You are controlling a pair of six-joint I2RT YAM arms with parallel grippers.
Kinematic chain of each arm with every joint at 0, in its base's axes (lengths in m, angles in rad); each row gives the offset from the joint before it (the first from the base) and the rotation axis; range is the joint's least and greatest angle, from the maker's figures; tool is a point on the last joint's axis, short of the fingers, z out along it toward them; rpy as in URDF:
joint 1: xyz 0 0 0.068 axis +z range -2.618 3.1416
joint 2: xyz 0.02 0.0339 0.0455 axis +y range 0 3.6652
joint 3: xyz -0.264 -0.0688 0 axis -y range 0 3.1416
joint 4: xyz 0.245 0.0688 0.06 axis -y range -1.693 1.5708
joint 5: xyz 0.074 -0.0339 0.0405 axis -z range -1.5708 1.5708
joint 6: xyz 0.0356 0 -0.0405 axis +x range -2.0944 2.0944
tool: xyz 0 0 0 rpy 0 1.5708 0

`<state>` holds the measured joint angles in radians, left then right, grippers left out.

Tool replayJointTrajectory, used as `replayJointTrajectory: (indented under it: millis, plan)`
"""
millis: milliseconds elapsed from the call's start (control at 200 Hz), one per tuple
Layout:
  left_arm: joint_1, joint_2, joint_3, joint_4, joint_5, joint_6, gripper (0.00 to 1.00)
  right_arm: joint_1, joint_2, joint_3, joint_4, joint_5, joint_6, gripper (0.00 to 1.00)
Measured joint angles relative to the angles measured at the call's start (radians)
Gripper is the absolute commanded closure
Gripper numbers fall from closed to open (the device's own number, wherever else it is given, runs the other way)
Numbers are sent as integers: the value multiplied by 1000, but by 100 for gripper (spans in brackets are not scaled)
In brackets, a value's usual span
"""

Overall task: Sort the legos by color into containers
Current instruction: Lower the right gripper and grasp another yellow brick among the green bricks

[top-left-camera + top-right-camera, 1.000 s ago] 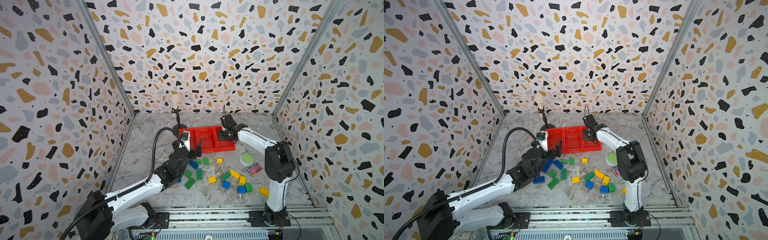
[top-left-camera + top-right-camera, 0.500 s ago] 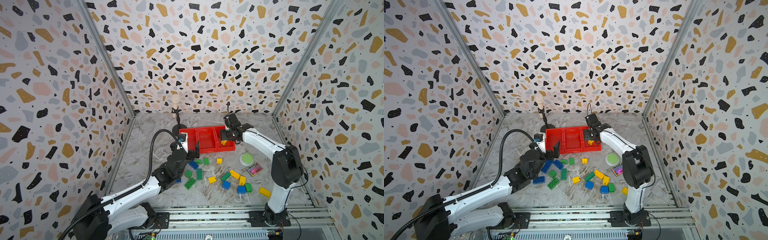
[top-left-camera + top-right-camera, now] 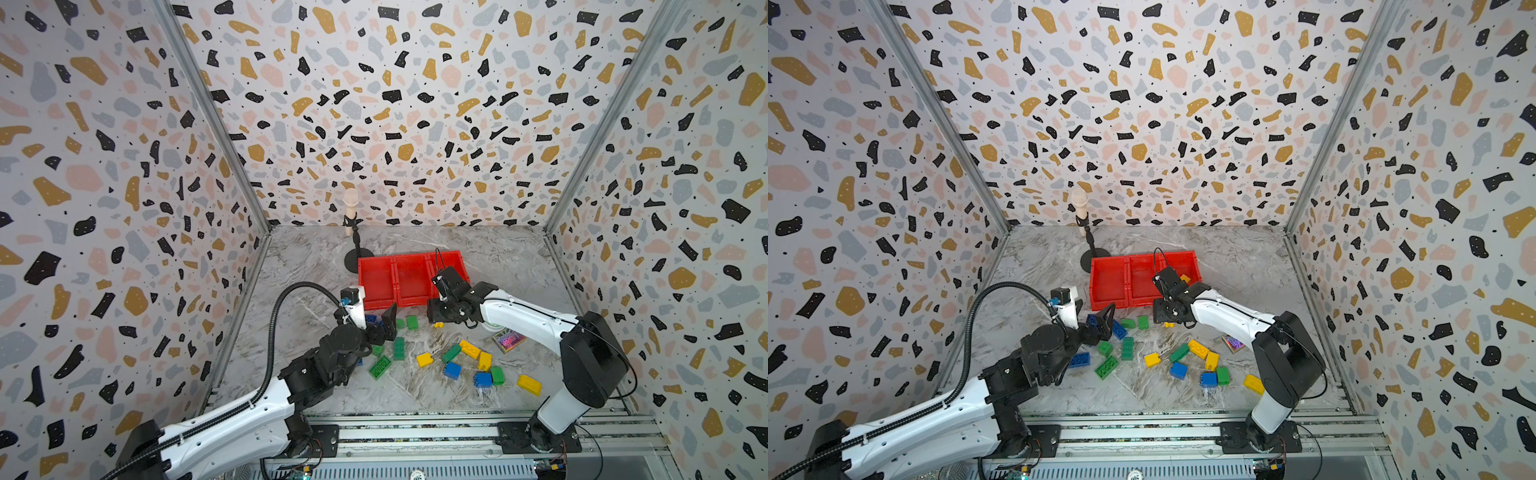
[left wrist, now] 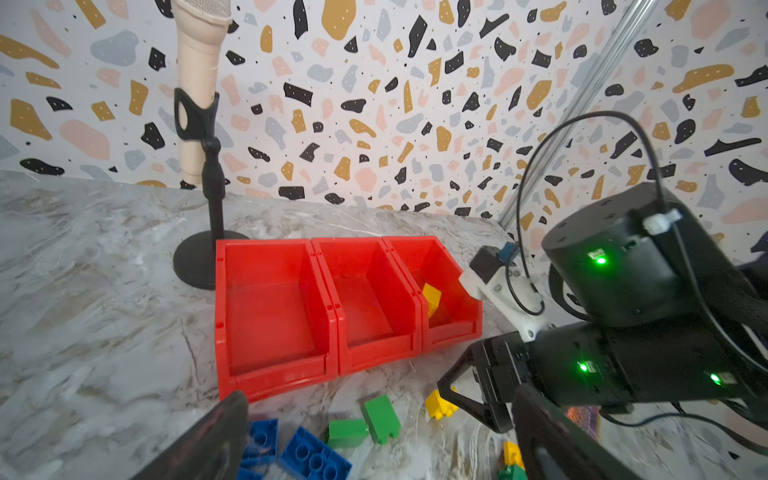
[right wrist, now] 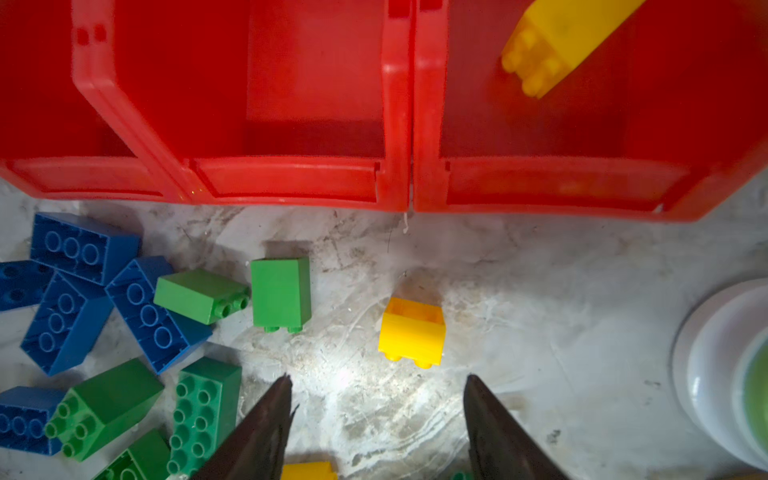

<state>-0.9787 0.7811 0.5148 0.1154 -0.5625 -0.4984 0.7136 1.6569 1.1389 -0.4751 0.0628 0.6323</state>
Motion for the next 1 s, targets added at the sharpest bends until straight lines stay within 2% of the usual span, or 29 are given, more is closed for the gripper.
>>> replayJointTrajectory:
  millis: [325,425,486,541,631,996]
  plan:
    - [-33,-173,-66,-211,-83,-130,0,-3,86,-20,27,16,48,42]
    - [-34,-188,-66,-232,-96,-145,0,-8,139,-10,31,16,55,49]
    - [-34,-190,-66,-237,-102,-148,0,-11,161,-5,35,14,56,58]
    - [-34,-185,-66,-242,-103,-150,0,-14,172,-1,34,13,56,65]
    - [-34,-166,-65,-246,-103,-149,0,-18,177,15,23,14,53,70]
    - [-34,11,-10,-172,-95,-94,0,-47,78,94,-80,38,-3,71]
